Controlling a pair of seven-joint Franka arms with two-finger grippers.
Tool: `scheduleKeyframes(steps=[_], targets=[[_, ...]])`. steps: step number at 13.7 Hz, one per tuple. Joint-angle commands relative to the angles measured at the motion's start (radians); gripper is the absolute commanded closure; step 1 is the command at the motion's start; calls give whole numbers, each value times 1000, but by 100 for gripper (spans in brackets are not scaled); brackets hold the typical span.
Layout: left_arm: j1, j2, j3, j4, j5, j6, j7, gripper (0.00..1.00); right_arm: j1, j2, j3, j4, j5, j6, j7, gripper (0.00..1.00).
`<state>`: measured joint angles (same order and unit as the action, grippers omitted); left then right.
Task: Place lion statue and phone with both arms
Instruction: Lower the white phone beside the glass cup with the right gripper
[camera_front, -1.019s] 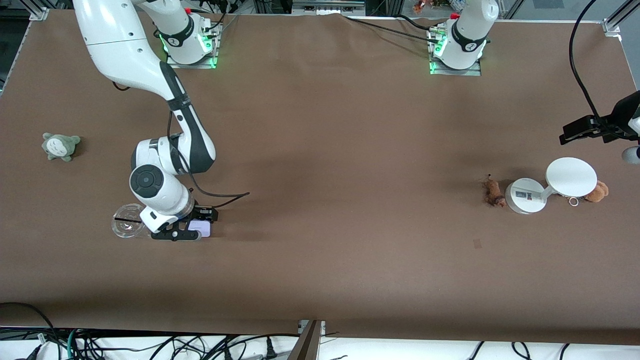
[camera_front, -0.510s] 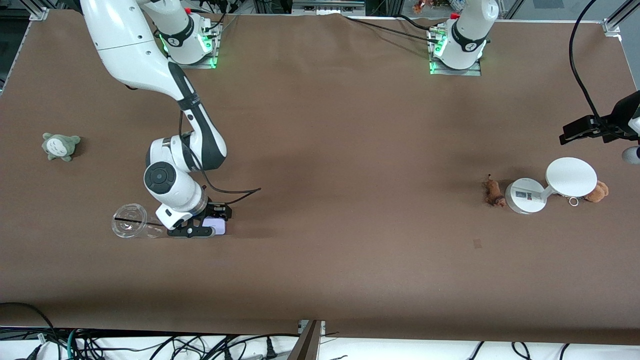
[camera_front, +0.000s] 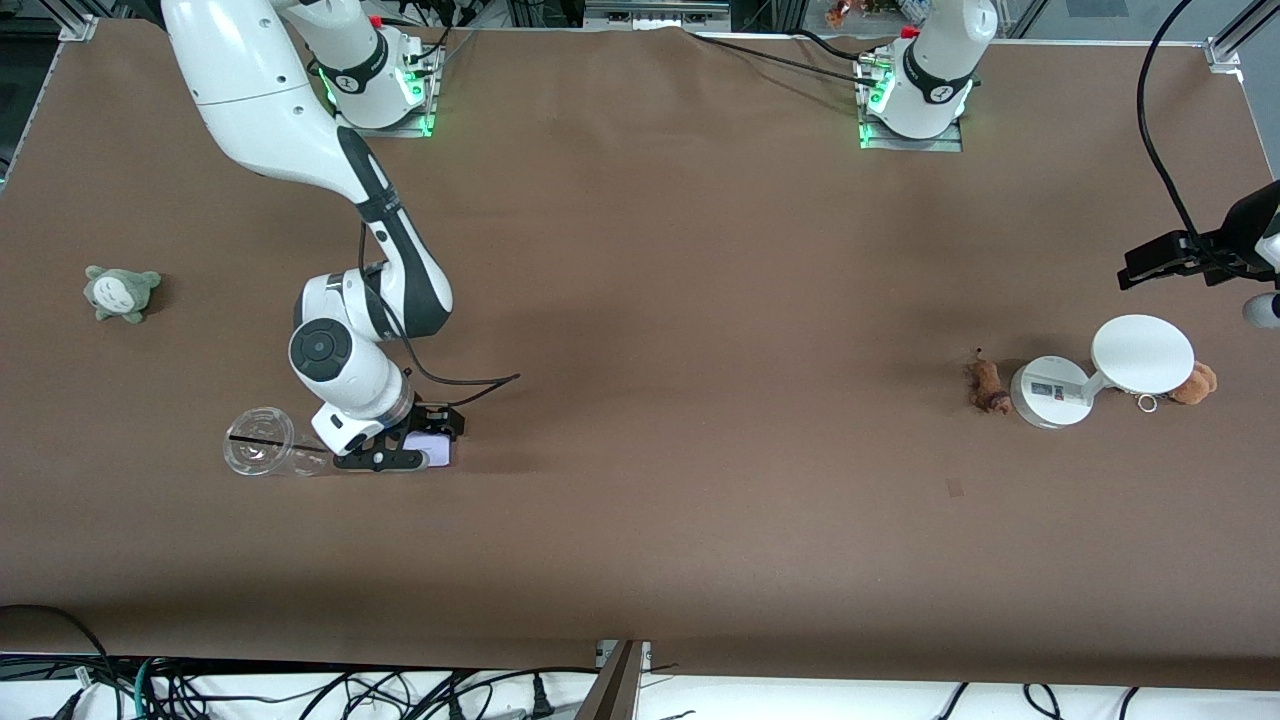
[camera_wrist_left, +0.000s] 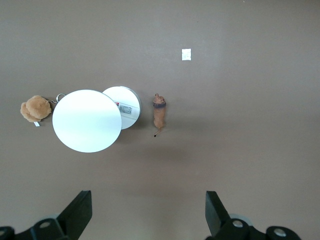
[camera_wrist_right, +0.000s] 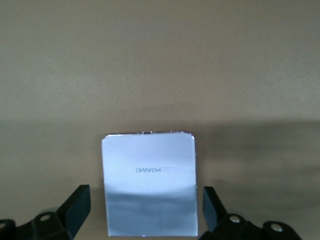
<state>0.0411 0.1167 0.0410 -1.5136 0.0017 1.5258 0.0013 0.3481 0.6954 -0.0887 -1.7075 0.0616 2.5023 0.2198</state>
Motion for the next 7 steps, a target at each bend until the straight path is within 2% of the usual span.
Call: scheduleKeyframes(steps=[1, 5, 7], targets=[[-6, 4, 0, 13, 3, -6, -15, 0, -3, -105, 0, -15, 23, -100, -27, 1], [-6, 6, 0, 23, 3, -6, -15, 0, -8, -256, -25, -18, 23, -246, -8, 0], [-4, 29, -1, 62, 3, -7, -15, 0, -8, -345, -37, -17, 23, -351, 42, 0]])
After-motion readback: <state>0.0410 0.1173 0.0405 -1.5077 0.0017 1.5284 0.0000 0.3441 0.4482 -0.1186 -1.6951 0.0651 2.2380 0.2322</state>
